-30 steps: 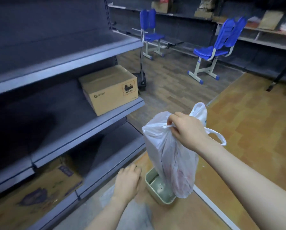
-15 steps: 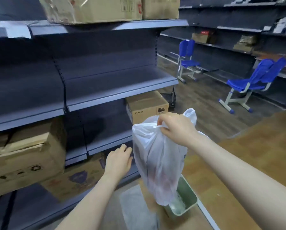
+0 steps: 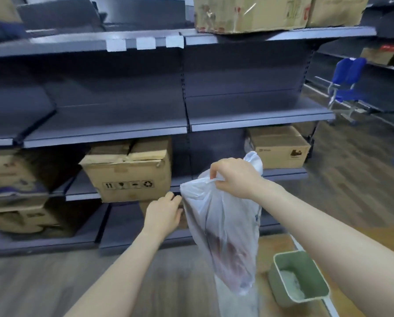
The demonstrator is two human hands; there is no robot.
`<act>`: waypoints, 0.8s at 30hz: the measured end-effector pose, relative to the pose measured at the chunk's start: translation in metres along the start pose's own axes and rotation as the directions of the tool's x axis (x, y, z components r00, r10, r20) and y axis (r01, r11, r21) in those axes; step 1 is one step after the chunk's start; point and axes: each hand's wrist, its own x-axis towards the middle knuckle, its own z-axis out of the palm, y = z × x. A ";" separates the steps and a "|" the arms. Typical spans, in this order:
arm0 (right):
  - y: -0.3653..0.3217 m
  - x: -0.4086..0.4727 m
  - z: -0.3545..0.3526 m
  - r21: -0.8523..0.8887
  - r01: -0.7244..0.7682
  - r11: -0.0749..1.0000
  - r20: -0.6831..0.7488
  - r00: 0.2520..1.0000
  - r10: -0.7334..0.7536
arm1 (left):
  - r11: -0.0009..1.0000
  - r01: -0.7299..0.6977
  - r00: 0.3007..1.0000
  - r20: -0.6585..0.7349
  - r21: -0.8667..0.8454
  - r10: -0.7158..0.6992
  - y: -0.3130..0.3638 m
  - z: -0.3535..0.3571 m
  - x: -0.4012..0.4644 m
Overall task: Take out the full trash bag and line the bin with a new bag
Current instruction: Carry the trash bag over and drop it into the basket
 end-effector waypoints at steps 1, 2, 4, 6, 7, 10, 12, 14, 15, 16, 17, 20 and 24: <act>-0.017 0.006 0.006 0.009 0.028 1.000 0.014 0.999 -0.028 | 0.999 0.033 0.999 0.009 0.009 -0.033 -0.018 -0.001 -0.013; -0.034 0.012 0.012 0.017 0.055 0.998 0.026 0.998 -0.056 | 0.997 0.070 0.997 0.025 0.016 -0.070 -0.035 -0.003 -0.026; -0.068 0.025 0.024 0.038 0.108 0.993 0.047 0.993 -0.109 | 0.987 0.151 0.987 0.043 0.056 -0.154 -0.067 -0.008 -0.051; -0.101 0.037 0.035 0.063 0.166 0.984 0.068 0.983 -0.171 | 0.971 0.223 0.970 0.075 0.080 -0.229 -0.096 -0.015 -0.076; -0.117 0.043 0.040 0.075 0.198 0.977 0.077 0.976 -0.204 | 0.964 0.258 0.961 0.089 0.069 -0.264 -0.109 -0.017 -0.087; -0.159 0.065 0.054 0.097 0.298 0.950 0.097 0.947 -0.307 | 0.933 0.360 0.930 0.074 0.006 -0.360 -0.142 -0.022 -0.115; -0.185 0.083 0.063 0.119 0.356 0.927 0.117 0.922 -0.369 | 0.897 0.441 0.894 0.081 0.010 -0.441 -0.164 -0.024 -0.128; -0.210 0.103 0.070 0.164 0.407 0.899 0.131 0.894 -0.429 | 0.854 0.520 0.848 0.111 0.012 -0.518 -0.186 -0.026 -0.138; -0.222 0.113 0.073 0.186 0.436 0.881 0.131 0.877 -0.462 | 0.834 0.552 0.829 0.106 0.009 -0.550 -0.198 -0.026 -0.143; -0.234 0.124 0.076 0.205 0.470 0.859 0.125 0.857 -0.499 | 0.811 0.585 0.807 0.091 0.014 -0.583 -0.209 -0.027 -0.148; -0.247 0.134 0.078 0.221 0.507 0.833 0.113 0.835 -0.539 | 0.786 0.618 0.783 0.075 0.024 -0.618 -0.220 -0.028 -0.154; -0.285 0.166 0.084 0.258 0.600 0.757 0.080 0.768 -0.636 | 0.710 0.700 0.708 0.061 0.072 -0.704 -0.251 -0.034 -0.169; -0.335 0.201 0.096 0.299 0.693 0.656 0.062 0.672 -0.738 | 0.592 0.798 0.591 0.045 0.112 -0.805 -0.287 -0.044 -0.186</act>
